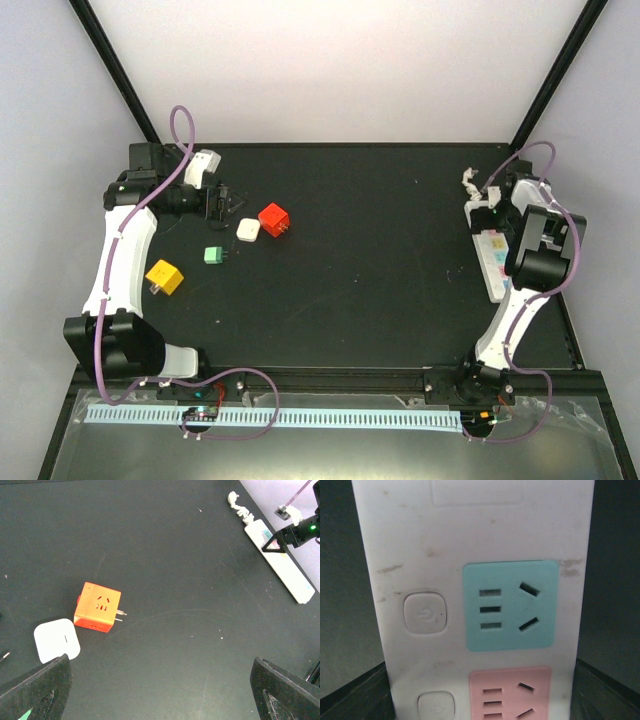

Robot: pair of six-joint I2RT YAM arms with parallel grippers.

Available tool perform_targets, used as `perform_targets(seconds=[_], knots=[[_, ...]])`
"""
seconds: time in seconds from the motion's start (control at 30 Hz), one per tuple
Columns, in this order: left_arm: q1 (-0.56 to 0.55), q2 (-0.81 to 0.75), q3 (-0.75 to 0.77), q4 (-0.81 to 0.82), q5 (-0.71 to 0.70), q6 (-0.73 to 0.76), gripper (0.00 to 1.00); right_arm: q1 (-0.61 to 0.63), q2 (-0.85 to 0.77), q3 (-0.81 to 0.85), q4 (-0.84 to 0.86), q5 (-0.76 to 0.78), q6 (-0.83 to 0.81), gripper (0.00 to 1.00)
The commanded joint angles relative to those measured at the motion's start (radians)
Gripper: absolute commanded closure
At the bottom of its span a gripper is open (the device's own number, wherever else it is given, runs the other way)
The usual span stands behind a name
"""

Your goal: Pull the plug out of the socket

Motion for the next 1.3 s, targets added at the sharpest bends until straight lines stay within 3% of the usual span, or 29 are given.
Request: perform_targets(seconds=[0.0,0.4,0.9,1.07,1.27], knots=[[0.011,-0.004,0.045,-0.017,0.028,0.009,0.01,0.005,-0.010,-0.009,-0.097,-0.058,0.024,0.00],[0.073,0.029,0.112,-0.069,0.045,0.036,0.01,0.009,-0.111,0.199,-0.245,-0.177,0.010,0.00],[0.288,0.163,0.445,-0.248,0.067,0.082,0.01,0.084,-0.304,0.544,-0.363,-0.525,0.064,0.00],[0.391,0.183,0.451,-0.309,0.077,0.148,0.01,0.187,-0.427,0.453,-0.261,-0.567,0.127,0.00],[0.425,0.148,0.343,-0.328,0.066,0.206,0.01,0.267,-0.653,0.095,0.028,-0.572,0.214,0.00]])
